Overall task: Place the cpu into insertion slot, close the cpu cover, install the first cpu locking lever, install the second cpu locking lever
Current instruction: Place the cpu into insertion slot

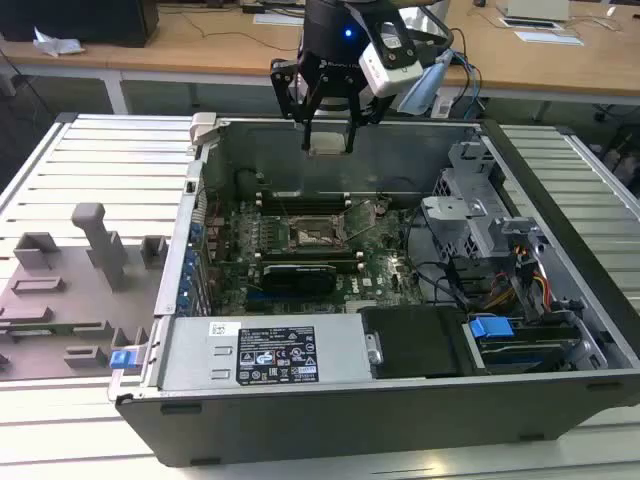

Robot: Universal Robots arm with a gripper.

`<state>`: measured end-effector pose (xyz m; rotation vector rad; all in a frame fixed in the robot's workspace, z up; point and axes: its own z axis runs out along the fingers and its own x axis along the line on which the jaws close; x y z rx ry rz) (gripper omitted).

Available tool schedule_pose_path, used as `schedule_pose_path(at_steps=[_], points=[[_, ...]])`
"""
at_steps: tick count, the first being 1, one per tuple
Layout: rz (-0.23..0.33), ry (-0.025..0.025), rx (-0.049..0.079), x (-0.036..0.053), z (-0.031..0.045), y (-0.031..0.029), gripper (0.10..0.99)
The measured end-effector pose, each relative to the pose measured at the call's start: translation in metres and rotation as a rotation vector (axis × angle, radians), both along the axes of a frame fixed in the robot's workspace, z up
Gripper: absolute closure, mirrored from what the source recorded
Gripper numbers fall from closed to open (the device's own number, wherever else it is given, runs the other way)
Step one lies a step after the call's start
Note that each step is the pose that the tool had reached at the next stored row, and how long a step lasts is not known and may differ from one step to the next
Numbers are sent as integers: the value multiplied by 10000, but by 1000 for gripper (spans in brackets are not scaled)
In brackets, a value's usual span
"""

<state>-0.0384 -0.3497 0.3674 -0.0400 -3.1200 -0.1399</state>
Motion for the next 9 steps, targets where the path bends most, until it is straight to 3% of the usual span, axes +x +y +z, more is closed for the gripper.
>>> schedule_pose_path(at_steps=[5,9], points=[[0,0,-24,0,-116,0,545],[0,0,-25,0,-163,0,545]])
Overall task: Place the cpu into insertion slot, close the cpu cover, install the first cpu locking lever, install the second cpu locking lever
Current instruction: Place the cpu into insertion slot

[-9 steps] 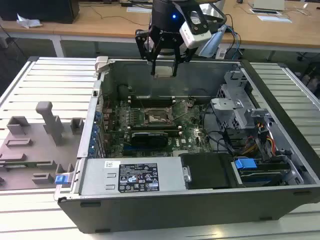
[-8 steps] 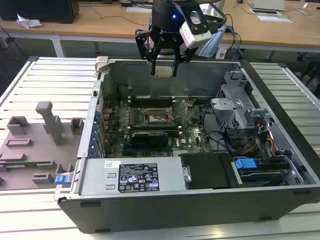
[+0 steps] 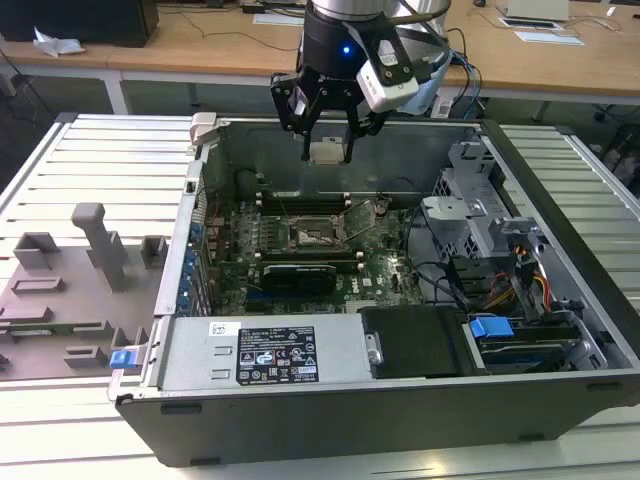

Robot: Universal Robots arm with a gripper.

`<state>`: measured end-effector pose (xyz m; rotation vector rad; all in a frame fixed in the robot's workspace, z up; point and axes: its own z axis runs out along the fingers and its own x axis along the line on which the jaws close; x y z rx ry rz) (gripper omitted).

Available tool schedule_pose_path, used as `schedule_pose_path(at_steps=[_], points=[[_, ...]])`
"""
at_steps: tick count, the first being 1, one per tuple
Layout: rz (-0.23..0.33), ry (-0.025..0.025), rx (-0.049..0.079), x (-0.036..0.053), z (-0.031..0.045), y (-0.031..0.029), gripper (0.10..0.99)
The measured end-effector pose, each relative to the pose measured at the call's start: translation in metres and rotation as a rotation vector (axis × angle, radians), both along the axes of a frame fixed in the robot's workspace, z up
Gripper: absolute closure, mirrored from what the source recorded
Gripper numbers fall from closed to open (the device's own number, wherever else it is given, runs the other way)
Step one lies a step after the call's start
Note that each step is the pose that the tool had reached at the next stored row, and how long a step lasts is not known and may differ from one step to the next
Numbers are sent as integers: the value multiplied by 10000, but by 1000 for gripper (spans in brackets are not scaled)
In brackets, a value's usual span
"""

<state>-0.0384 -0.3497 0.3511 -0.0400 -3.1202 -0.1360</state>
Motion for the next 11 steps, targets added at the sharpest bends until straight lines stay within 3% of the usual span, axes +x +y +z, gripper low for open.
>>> schedule_pose_path(at_steps=[11], points=[[0,1,-19,0,-98,0,545]])
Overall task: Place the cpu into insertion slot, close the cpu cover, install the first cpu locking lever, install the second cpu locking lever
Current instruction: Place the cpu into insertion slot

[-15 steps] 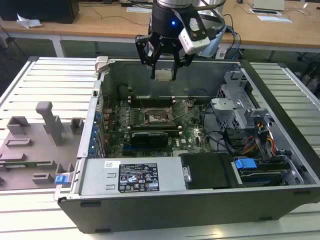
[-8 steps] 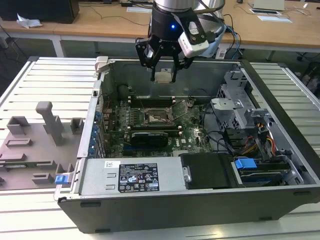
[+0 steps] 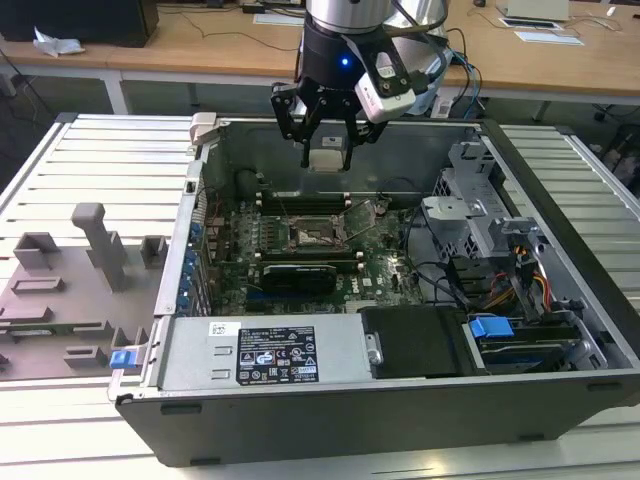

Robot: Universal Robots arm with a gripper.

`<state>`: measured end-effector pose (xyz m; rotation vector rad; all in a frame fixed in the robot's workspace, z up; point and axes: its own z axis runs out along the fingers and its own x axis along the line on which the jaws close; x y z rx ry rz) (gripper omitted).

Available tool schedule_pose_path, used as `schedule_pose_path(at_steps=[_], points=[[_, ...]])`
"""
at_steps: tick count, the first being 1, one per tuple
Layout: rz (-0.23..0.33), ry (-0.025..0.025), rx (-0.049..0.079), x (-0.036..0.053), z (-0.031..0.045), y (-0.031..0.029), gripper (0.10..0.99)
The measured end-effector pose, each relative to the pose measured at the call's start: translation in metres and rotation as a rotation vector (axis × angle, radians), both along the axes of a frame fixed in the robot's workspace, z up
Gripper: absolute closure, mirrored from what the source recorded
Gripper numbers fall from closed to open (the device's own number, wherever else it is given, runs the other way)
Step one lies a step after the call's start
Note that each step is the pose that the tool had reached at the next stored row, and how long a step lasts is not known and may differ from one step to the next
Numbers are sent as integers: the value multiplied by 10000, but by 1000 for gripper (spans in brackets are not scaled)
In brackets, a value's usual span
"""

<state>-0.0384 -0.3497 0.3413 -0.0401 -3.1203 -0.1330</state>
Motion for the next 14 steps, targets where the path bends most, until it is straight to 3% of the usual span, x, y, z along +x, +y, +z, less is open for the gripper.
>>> schedule_pose_path(at_steps=[14], points=[[1,-1,-22,0,-71,0,545]])
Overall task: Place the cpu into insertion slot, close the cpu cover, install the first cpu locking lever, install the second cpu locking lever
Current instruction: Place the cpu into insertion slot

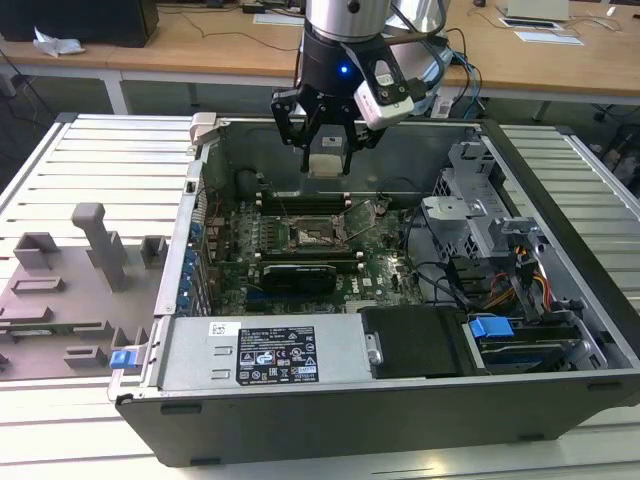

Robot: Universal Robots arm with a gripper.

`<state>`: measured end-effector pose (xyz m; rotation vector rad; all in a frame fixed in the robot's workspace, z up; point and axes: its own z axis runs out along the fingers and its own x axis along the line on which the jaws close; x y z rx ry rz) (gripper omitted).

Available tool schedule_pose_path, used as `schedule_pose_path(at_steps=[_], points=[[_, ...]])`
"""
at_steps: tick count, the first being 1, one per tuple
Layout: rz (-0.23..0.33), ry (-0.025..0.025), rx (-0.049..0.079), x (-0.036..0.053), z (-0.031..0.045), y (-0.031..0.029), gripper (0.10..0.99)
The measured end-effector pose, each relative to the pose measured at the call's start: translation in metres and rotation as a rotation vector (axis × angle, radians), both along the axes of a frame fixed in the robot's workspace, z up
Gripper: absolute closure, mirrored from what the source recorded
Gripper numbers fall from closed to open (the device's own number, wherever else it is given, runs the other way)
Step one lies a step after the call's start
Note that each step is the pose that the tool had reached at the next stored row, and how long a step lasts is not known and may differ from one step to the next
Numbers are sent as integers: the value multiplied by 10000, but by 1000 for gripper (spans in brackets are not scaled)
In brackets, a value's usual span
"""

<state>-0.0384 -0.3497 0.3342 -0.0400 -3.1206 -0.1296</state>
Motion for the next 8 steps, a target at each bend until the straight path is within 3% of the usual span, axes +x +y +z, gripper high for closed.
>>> schedule_pose_path(at_steps=[8], points=[[0,1,0,0,-44,0,545]])
